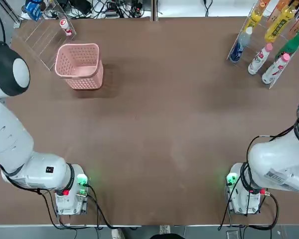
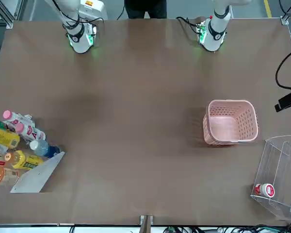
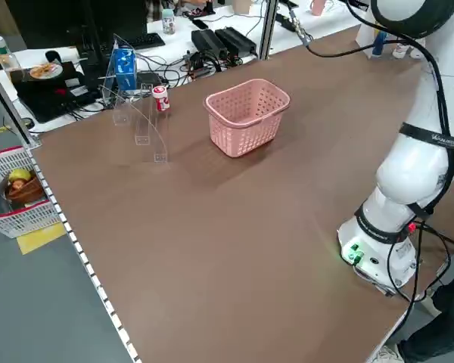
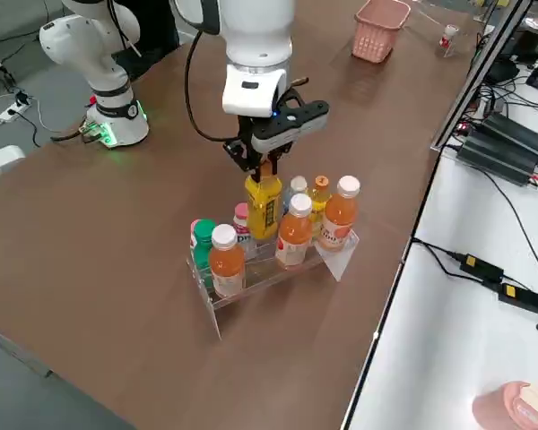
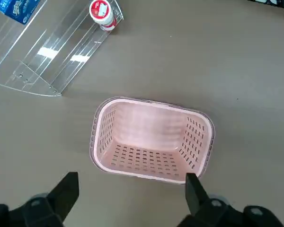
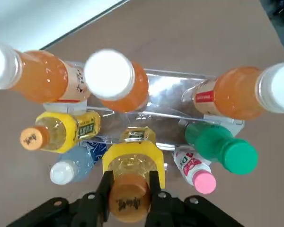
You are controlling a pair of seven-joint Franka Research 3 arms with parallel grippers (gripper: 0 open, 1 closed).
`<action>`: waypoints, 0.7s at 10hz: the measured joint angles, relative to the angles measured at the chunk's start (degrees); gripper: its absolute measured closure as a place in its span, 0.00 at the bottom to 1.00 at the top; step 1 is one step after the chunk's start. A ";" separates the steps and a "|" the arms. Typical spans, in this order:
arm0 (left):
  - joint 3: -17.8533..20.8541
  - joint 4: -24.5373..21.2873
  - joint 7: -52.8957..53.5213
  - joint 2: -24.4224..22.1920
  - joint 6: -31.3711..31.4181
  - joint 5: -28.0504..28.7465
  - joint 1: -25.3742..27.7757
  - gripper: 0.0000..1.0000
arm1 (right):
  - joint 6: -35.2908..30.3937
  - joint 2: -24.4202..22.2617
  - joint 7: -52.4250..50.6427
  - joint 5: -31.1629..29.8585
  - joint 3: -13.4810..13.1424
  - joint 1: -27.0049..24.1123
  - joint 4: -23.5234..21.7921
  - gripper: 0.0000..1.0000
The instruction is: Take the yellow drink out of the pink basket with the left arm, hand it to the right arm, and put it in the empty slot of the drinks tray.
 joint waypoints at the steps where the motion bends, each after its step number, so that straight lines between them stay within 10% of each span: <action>1: 0.00 0.00 0.00 0.00 0.00 0.00 0.00 0.00 | 0.62 0.01 0.00 0.00 0.00 0.00 0.00 0.66; 7: 0.01 0.00 0.00 0.00 0.00 0.00 0.00 0.00 | 2.86 1.46 -0.01 0.00 0.02 0.01 -0.37 0.66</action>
